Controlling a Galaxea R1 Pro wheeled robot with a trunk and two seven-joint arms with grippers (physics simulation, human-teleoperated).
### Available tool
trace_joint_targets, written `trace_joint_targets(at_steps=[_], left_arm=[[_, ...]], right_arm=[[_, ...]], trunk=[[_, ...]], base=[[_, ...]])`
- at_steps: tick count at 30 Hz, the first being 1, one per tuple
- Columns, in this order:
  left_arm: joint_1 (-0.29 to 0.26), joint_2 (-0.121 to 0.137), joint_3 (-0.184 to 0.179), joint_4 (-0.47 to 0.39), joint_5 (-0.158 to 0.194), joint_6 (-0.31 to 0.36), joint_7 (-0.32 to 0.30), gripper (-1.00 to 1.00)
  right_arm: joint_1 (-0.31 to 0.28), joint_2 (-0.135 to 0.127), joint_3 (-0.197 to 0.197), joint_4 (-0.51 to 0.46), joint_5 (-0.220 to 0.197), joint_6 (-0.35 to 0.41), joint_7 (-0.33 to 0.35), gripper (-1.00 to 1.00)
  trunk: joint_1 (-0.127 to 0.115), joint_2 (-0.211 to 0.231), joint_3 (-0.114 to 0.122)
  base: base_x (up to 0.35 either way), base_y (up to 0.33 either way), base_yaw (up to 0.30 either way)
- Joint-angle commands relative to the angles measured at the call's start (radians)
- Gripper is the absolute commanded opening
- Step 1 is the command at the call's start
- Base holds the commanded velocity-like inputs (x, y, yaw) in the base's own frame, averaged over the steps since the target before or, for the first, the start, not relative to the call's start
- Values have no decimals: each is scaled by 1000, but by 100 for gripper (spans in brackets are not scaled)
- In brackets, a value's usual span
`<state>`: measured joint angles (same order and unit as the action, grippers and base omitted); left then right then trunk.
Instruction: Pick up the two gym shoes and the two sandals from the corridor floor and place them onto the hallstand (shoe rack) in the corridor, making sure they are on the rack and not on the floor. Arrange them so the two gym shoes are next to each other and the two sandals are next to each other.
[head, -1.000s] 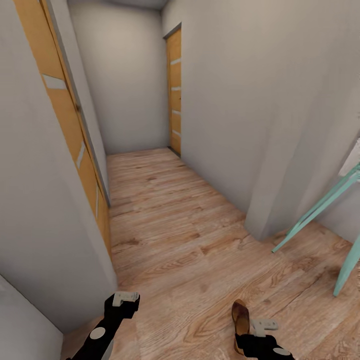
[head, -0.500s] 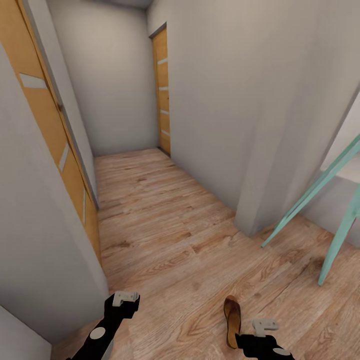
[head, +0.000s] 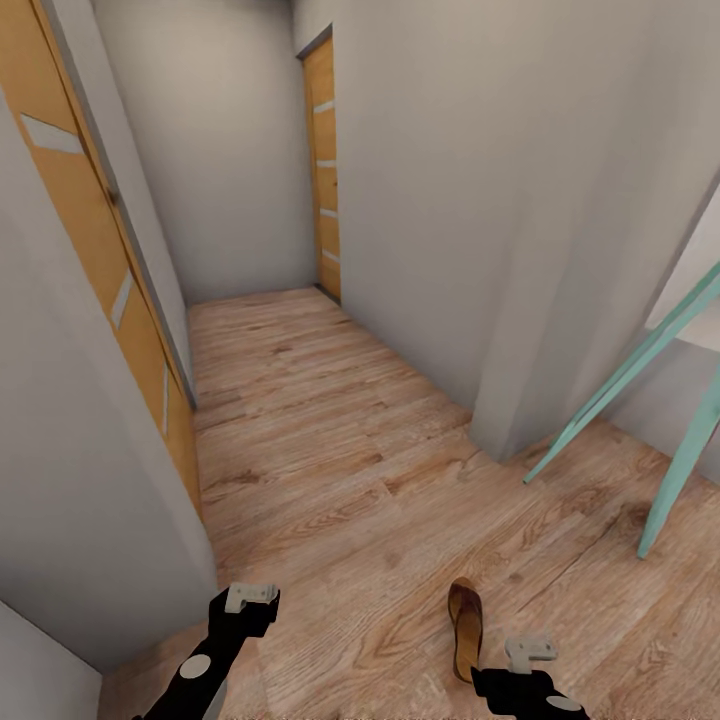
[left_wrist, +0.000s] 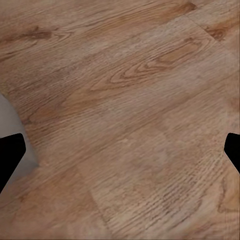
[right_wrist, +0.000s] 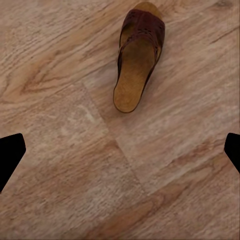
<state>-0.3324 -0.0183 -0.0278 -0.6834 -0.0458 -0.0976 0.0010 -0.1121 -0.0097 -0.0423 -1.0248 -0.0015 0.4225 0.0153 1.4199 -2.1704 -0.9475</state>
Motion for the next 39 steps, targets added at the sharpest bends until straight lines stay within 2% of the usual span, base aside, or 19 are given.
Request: trace_joint_targets(at_steps=[1, 9, 31, 34, 39], left_arm=[[0, 0, 0, 1, -5, -3, 0, 100], [0, 0, 0, 1, -5, -3, 0, 100], [-3, -1, 0, -15, -9, -7, -1, 100], [-19, -3, 0, -41, -9, -6, -1, 100], [-82, -28, -3, -66, -9, -5, -1, 100]], right_arm=[[0, 0, -1, -1, 0, 5, 2, 100], [0, -1, 0, -1, 0, 5, 2, 100], [0, 0, 1, -1, 0, 4, 1, 100], [0, 0, 0, -1, 0, 4, 1, 100], [0, 0, -1, -1, 0, 3, 2, 100]], trunk=[[4, -8, -6], [34, -64, -42], [119, -218, -111], [130, -239, -121], [149, -274, -136]], base=[[0, 0, 0], [0, 0, 0], [0, 0, 0], [0, 0, 0], [0, 0, 0]])
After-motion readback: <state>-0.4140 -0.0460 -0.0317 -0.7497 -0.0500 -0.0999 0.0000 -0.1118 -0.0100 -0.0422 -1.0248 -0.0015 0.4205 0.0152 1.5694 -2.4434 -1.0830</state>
